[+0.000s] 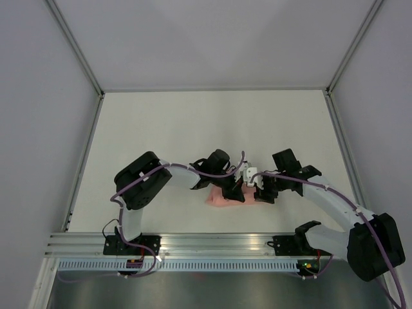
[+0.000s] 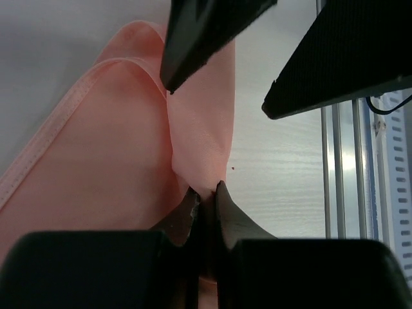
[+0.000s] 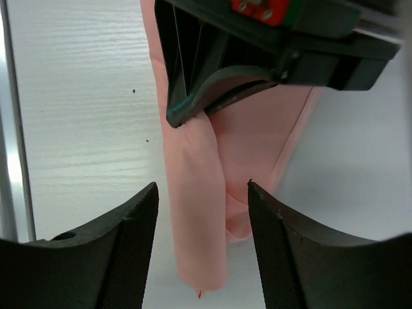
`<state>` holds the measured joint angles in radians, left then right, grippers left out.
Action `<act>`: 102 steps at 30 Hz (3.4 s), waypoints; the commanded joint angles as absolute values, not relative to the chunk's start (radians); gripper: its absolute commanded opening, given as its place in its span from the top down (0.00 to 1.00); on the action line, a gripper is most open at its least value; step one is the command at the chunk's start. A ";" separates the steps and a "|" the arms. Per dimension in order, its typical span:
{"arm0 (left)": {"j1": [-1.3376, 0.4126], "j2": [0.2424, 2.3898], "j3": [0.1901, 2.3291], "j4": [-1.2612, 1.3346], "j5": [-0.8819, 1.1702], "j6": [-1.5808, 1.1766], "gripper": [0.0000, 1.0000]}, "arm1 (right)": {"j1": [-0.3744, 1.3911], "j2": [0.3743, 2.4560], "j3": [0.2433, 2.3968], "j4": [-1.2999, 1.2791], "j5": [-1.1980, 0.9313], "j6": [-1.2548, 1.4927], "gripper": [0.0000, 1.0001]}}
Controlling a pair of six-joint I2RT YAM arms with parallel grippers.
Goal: Fold the napkin, place the utensils inside, and roll it up
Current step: Roll the napkin at the center of the board.
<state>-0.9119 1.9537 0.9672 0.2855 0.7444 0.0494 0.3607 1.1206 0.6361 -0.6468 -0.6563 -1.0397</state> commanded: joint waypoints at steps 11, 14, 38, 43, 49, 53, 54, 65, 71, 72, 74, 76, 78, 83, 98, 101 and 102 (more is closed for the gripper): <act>-0.896 2.057 0.976 0.135 0.736 0.011 0.98 | 0.557 1.137 0.488 -0.344 -0.445 -0.985 0.36; -0.891 2.057 0.977 0.138 0.741 0.012 0.98 | 0.563 1.167 0.483 -0.336 -0.430 -0.985 0.37; -0.730 1.839 0.819 0.460 0.736 -0.199 0.55 | 0.564 1.403 0.598 -0.474 -0.417 -1.040 0.99; -0.684 1.752 0.752 0.570 0.707 -0.261 0.56 | 0.563 1.497 0.652 -0.528 -0.431 -1.051 1.00; -0.624 1.617 0.664 0.609 0.554 -0.272 0.56 | 0.557 1.604 0.739 -0.595 -0.446 -1.062 1.00; -0.621 1.453 0.594 0.646 0.369 -0.262 0.55 | 0.534 1.704 0.828 -0.681 -0.483 -1.080 0.99; -0.621 1.421 0.575 0.658 0.338 -0.262 0.55 | 0.526 1.751 0.851 -0.728 -0.492 -1.086 1.00; -0.693 1.140 0.428 0.635 0.101 -0.022 0.52 | 0.431 2.078 1.156 -0.989 -0.557 -1.114 1.00; -0.830 1.170 0.445 0.552 0.037 0.165 0.50 | 0.413 2.175 1.262 -1.046 -0.569 -1.095 0.99; -0.851 1.186 0.451 0.545 0.029 0.211 0.49 | 0.411 2.192 1.270 -1.048 -0.569 -1.089 1.00; -0.916 1.247 0.462 0.523 0.005 0.279 0.48 | 0.410 2.206 1.287 -1.051 -0.568 -1.082 1.00; -0.978 1.323 0.479 0.522 -0.044 0.317 0.47 | 0.407 2.221 1.302 -1.058 -0.571 -1.078 1.00; -1.027 1.376 0.500 0.529 -0.069 0.371 0.46 | 0.403 2.230 1.311 -1.063 -0.575 -1.075 0.99; -1.081 1.497 0.544 0.577 -0.067 0.443 0.40 | 0.394 2.249 1.328 -1.078 -0.574 -1.071 1.00; -1.152 1.693 0.640 0.543 -0.011 0.565 0.34 | 0.376 2.290 1.382 -1.094 -0.586 -1.040 1.00; -1.152 1.713 0.646 0.529 -0.006 0.565 0.36 | 0.374 2.292 1.387 -1.095 -0.589 -1.037 1.00; -1.152 1.724 0.653 0.509 -0.006 0.565 0.37 | 0.373 2.290 1.387 -1.094 -0.591 -1.037 0.99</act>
